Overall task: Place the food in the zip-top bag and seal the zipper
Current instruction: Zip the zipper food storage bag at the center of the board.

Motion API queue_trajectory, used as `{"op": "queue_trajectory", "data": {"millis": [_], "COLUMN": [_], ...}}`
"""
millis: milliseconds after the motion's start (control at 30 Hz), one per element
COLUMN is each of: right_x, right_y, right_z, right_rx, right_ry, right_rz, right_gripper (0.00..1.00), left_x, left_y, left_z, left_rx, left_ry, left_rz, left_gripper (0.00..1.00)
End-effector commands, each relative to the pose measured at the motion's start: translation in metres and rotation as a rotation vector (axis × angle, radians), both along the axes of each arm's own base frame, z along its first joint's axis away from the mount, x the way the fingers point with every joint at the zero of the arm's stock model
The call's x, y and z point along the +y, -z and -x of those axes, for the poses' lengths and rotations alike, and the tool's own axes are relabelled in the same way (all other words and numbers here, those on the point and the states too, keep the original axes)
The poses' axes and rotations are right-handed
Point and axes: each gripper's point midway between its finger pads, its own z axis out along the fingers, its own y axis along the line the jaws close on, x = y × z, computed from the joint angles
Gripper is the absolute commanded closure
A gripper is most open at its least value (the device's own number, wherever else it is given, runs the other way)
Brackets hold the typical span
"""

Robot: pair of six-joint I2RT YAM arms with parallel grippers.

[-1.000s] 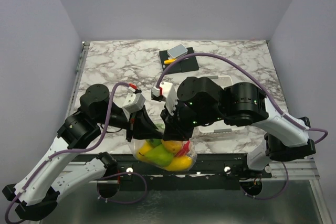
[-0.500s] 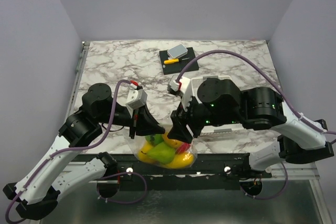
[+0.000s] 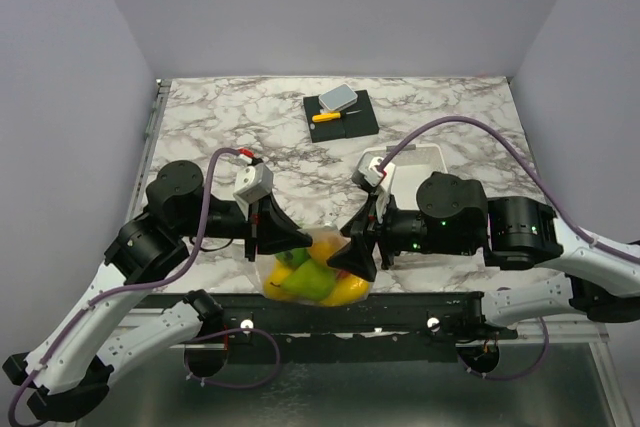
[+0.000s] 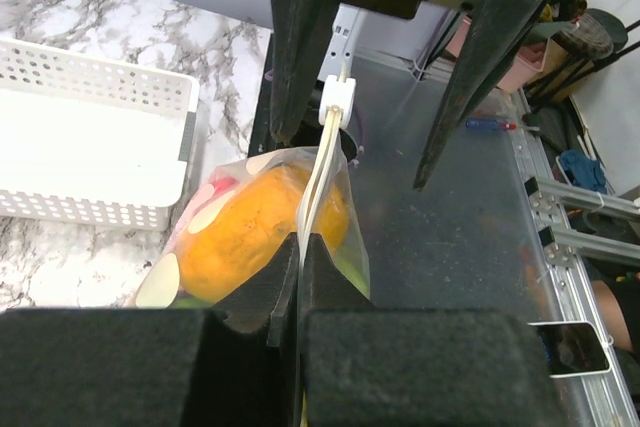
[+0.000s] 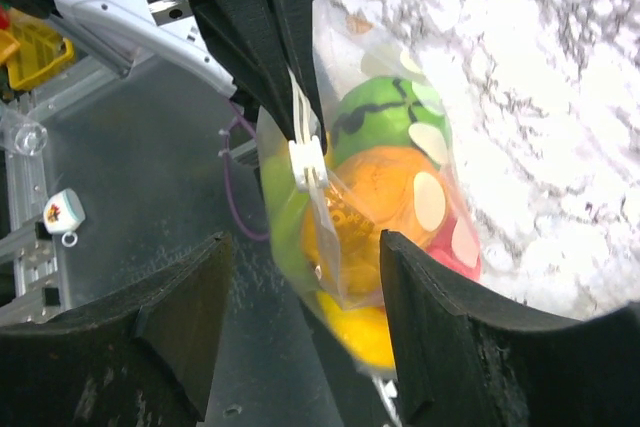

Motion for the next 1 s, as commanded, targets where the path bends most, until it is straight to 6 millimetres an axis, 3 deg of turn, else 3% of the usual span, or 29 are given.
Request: {"op": "queue_trajectory", "data": {"millis": [0, 300, 700, 967], "right_x": [0.011, 0.02, 0.031, 0.032], "right_y": [-0.022, -0.032, -0.028, -0.022], "right_z": [-0.009, -0.012, -0.009, -0.004], "right_rx": [-0.089, -0.159, -0.159, -0.138], "right_ry": [0.014, 0.0, -0.029, -0.052], "right_rz": [-0.15, -0.248, -0.253, -0.241], "right_gripper": [0.34, 0.4, 0.53, 0.5], "left_x": [0.006, 0.008, 0.008, 0.01], "left_y": [-0.032, -0.038, -0.041, -0.048], "left_z": [0.006, 0.013, 0.015, 0.016], "left_rx": [-0.055, -0.051, -0.059, -0.073], "left_ry": [-0.017, 0.007, 0.016, 0.009], "left_rz": [0.082, 0.104, 0.112, 0.128], "left_gripper": [1.0, 1.0, 1.0, 1.0]}}
